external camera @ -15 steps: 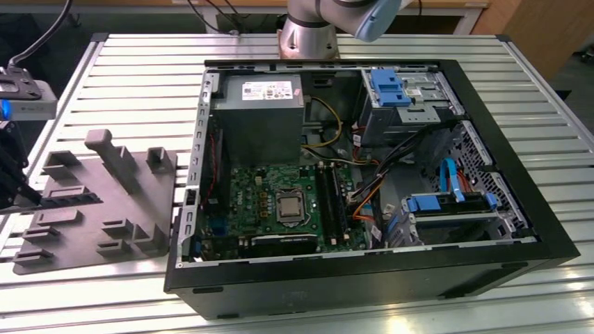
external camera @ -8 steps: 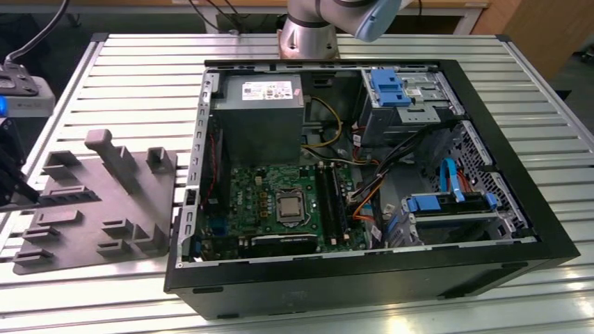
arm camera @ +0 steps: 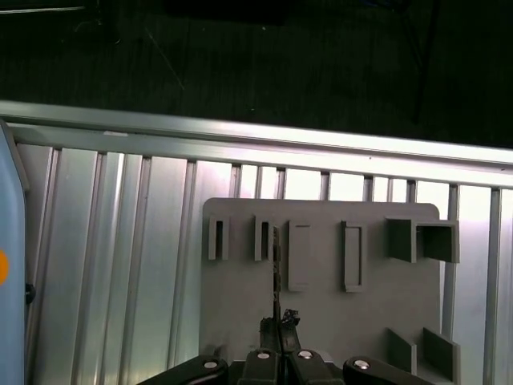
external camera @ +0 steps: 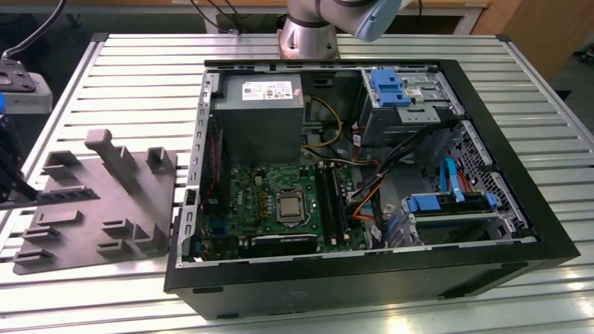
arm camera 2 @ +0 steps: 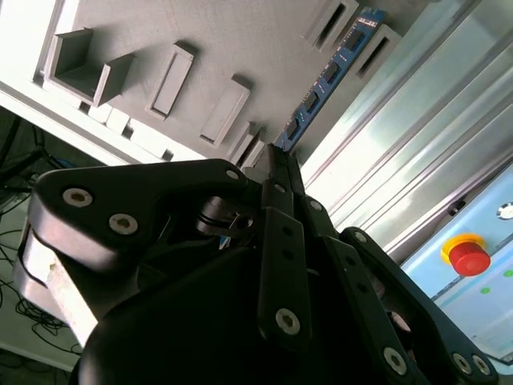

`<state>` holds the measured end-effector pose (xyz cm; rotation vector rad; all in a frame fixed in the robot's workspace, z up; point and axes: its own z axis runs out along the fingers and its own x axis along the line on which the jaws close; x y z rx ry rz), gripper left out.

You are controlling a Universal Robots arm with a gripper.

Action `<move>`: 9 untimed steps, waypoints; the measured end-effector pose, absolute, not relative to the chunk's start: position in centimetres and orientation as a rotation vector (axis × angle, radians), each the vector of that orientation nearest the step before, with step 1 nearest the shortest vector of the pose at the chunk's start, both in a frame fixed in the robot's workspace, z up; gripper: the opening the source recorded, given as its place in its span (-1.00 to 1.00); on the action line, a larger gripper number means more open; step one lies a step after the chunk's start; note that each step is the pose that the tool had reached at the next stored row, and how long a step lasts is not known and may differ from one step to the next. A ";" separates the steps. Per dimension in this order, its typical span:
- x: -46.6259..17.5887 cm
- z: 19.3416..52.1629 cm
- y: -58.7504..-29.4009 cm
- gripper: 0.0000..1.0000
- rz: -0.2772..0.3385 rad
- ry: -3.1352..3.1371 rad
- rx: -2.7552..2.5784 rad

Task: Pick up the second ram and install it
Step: 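Pick up the second ram and move it above second insertion slot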

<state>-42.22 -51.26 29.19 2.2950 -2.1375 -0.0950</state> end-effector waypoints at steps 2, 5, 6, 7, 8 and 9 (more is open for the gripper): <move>-42.2 29.3 -51.3 -0.77 -0.096 -2.138 2.296; -42.2 29.5 -51.3 -0.77 -0.098 -2.139 2.296; -42.2 29.5 -51.3 -0.77 -0.098 -2.139 2.297; -42.2 29.6 -51.3 -0.77 -0.099 -2.139 2.297; -42.2 29.7 -51.3 -0.77 -0.100 -2.140 2.298; -42.2 29.8 -51.3 -0.77 -0.101 -2.140 2.298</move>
